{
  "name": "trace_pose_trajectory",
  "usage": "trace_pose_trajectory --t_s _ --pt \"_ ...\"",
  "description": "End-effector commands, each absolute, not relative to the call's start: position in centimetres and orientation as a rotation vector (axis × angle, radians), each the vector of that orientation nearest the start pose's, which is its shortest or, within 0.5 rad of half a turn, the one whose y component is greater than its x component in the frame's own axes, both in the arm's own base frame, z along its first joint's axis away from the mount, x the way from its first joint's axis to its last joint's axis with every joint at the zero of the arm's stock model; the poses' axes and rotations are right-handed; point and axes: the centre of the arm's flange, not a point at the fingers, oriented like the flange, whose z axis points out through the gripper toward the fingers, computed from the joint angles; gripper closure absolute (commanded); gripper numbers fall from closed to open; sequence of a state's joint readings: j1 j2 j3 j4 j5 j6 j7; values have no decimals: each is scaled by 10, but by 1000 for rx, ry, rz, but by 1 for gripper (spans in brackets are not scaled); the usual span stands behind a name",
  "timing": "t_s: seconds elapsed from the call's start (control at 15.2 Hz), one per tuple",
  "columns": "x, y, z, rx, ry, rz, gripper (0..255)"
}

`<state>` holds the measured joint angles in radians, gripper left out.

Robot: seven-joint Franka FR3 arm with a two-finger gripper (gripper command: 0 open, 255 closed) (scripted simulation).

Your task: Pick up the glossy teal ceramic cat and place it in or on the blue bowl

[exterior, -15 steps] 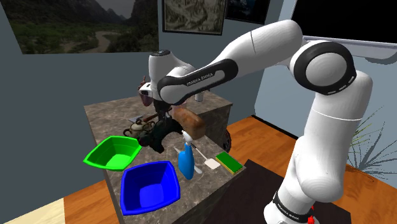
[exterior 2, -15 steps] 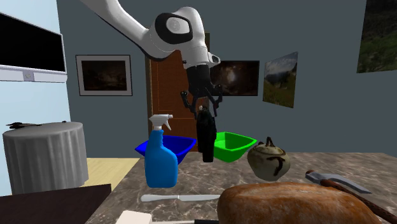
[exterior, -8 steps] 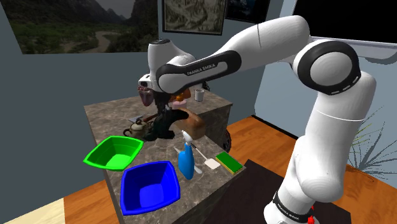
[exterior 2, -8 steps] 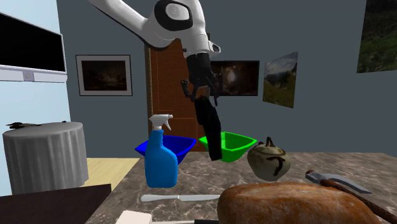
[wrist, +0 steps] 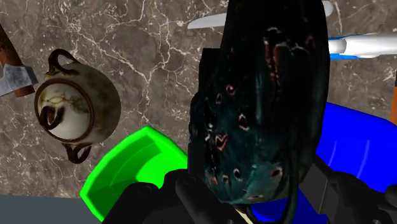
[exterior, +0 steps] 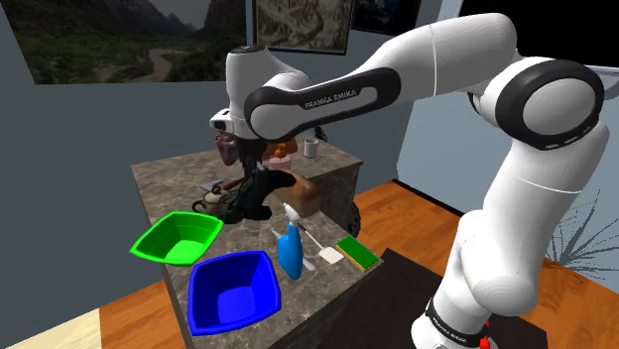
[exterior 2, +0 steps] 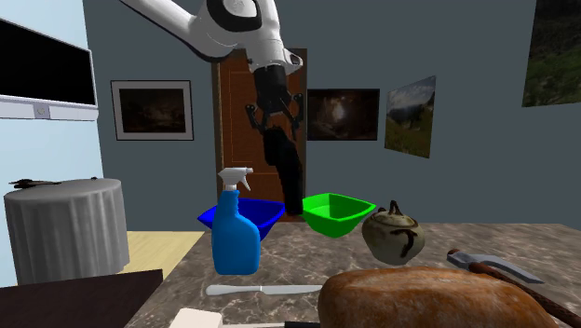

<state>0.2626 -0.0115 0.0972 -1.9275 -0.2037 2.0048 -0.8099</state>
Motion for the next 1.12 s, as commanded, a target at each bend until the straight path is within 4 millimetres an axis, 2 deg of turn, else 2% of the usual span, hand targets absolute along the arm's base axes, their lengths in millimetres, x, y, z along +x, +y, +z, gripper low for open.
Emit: trace_pose_trajectory --t_s 0.0,0.59,1.06 --pt "520 207 504 -2717 -1953 -76 255" --pt "440 293 528 -2717 -1953 -76 255" --pt "440 293 491 -2717 -1953 -76 255"
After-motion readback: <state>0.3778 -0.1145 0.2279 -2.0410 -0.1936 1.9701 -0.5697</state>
